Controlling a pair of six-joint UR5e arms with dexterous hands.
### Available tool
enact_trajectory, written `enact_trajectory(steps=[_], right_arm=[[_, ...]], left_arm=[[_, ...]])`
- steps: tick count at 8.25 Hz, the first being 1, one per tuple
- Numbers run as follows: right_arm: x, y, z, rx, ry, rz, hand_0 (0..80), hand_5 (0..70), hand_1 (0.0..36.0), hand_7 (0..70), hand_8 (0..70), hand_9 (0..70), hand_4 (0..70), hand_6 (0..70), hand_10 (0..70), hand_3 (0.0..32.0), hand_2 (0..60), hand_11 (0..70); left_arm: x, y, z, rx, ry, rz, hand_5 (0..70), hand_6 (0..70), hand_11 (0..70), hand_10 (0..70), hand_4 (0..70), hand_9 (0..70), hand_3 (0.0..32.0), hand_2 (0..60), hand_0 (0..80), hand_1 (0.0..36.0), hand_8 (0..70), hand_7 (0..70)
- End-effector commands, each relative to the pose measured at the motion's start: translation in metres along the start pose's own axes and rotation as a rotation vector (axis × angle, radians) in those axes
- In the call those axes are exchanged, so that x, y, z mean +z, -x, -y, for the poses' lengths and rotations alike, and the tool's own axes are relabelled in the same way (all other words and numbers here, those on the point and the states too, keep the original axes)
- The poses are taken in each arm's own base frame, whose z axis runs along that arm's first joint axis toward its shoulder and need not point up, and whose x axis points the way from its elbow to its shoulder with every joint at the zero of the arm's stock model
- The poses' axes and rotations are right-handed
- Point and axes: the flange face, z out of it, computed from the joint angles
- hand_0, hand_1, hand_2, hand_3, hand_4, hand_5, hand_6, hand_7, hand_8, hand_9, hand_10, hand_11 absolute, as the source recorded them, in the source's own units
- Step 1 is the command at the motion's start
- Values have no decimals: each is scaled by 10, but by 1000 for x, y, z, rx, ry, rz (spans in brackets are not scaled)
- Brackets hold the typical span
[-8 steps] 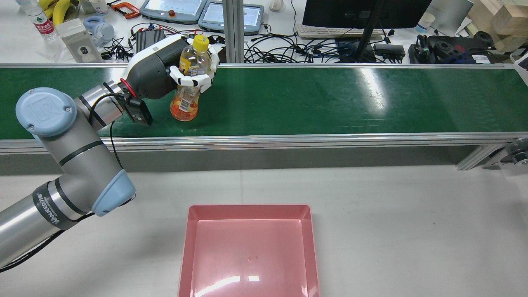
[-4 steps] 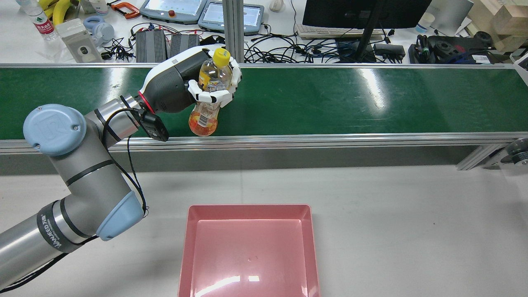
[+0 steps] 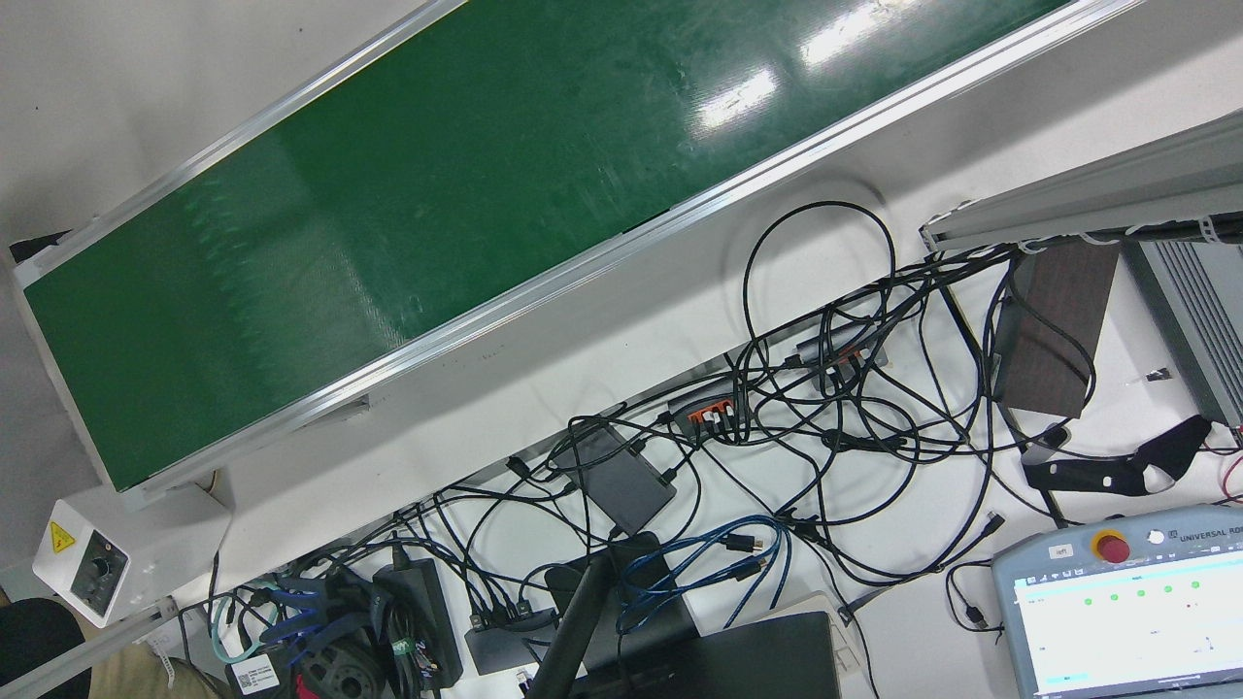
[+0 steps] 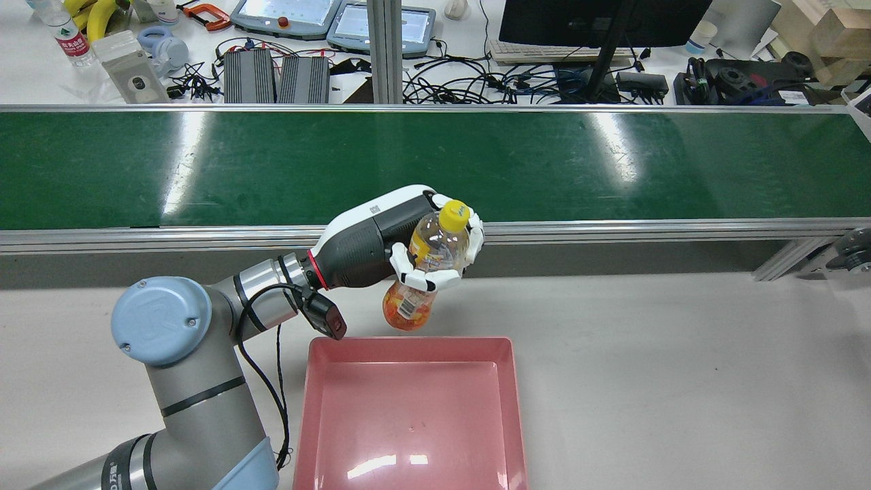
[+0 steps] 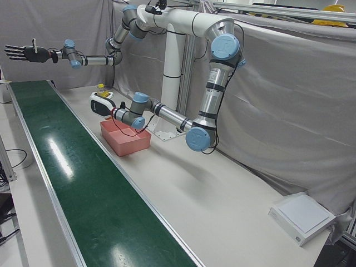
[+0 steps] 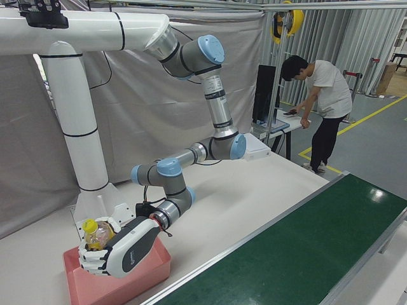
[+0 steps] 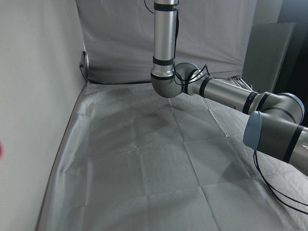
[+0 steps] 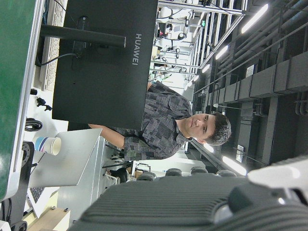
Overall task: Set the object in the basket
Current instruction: 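Lift the bottle off the belt and carry it over the pink tray, then lower the bottle into the pink tray and open the left hand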
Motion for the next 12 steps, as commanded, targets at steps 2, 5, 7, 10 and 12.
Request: enact_trajectory(steps=[2, 5, 7, 10, 12], right_arm=[[0, -1, 0, -1, 1, -2, 0, 0, 0, 0, 0, 0, 0, 0, 0, 0, 0, 0], [0, -1, 0, -1, 1, -2, 0, 0, 0, 0, 0, 0, 0, 0, 0, 0, 0, 0], [0, -1, 0, -1, 1, -2, 0, 0, 0, 0, 0, 0, 0, 0, 0, 0, 0, 0], [0, -1, 0, -1, 1, -2, 0, 0, 0, 0, 0, 0, 0, 0, 0, 0, 0, 0], [0, -1, 0, -1, 1, -2, 0, 0, 0, 0, 0, 0, 0, 0, 0, 0, 0, 0]], left_arm=[[1, 70, -22, -7, 32, 71, 700, 700, 700, 587, 700, 700, 0, 528, 519, 145, 699, 700], [-18, 101, -16, -17, 66, 85, 422, 247, 499, 350, 420, 450, 0, 16, 500, 79, 291, 496], [-22, 101, -14, -18, 80, 76, 148, 0, 123, 78, 181, 140, 0, 0, 500, 68, 83, 77], [-25, 94, -16, -18, 104, 58, 28, 0, 54, 29, 141, 47, 0, 0, 505, 78, 17, 28], [-22, 81, -31, -25, 128, 42, 32, 0, 46, 24, 149, 53, 0, 0, 505, 73, 21, 26]])
